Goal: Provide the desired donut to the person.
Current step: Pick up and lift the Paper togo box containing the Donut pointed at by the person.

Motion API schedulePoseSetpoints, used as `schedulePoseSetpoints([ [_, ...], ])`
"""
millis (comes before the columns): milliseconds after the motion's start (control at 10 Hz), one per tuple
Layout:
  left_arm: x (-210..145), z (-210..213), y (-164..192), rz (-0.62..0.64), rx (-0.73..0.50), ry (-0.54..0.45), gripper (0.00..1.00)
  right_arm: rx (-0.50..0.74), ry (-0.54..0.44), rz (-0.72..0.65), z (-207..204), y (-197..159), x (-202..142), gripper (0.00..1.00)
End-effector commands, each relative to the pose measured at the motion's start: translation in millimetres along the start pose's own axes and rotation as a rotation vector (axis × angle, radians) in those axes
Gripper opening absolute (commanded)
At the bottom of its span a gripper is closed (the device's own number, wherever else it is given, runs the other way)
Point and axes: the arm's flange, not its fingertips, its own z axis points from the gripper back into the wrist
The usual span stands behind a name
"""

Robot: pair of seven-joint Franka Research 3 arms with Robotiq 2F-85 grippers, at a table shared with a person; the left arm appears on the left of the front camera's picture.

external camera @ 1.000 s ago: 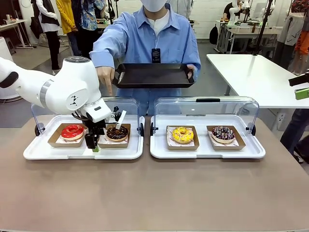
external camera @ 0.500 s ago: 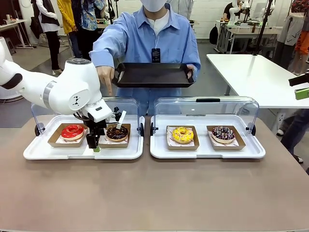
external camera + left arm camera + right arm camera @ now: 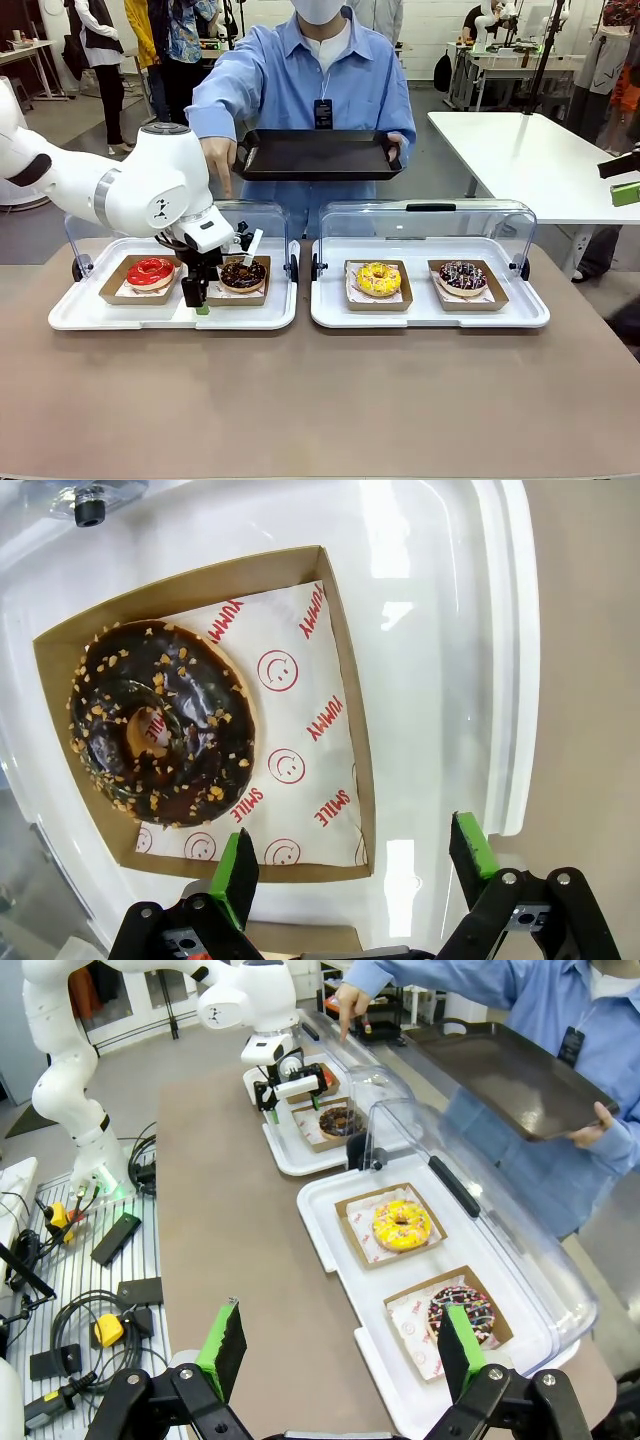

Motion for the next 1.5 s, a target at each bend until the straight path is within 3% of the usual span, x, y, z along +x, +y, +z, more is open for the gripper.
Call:
schedulePoseSetpoints([
  [0, 2, -7, 5, 0.024, -0.015, -0.027, 1.00, 0.004, -0.012, 0.008, -1, -2, 0, 1.00],
  [100, 3, -8, 6, 0.017, -0.020, -0.036, 1.00, 0.004, -0.012, 0.008, -1, -2, 0, 1.00],
  [200, 3, -8, 9, 0.014, -0.020, -0.045, 0.91, 0.004, -0.012, 0.008, -1, -2, 0, 1.00],
  [300, 3, -8, 8, 0.010, -0.016, -0.055, 0.46, 0.004, -0.012, 0.008, -1, -2, 0, 1.00],
  [400, 4, -8, 7, 0.009, -0.014, -0.061, 0.37, 0.004, -0.012, 0.008, -1, -2, 0, 1.00],
  [500, 3, -8, 8, 0.008, -0.017, -0.063, 0.00, 0.004, -0.012, 0.008, -1, -2, 0, 1.00],
  [600, 3, -8, 9, 0.006, -0.021, -0.064, 0.30, 0.004, -0.012, 0.008, -1, -2, 0, 1.00],
  [700, 4, -7, 7, 0.006, -0.020, -0.064, 0.00, 0.004, -0.012, 0.008, -1, -2, 0, 1.00],
  [1400, 0, 3, 6, -0.016, -0.024, -0.067, 0.00, 0.004, -0.012, 0.008, -1, -2, 0, 1.00],
])
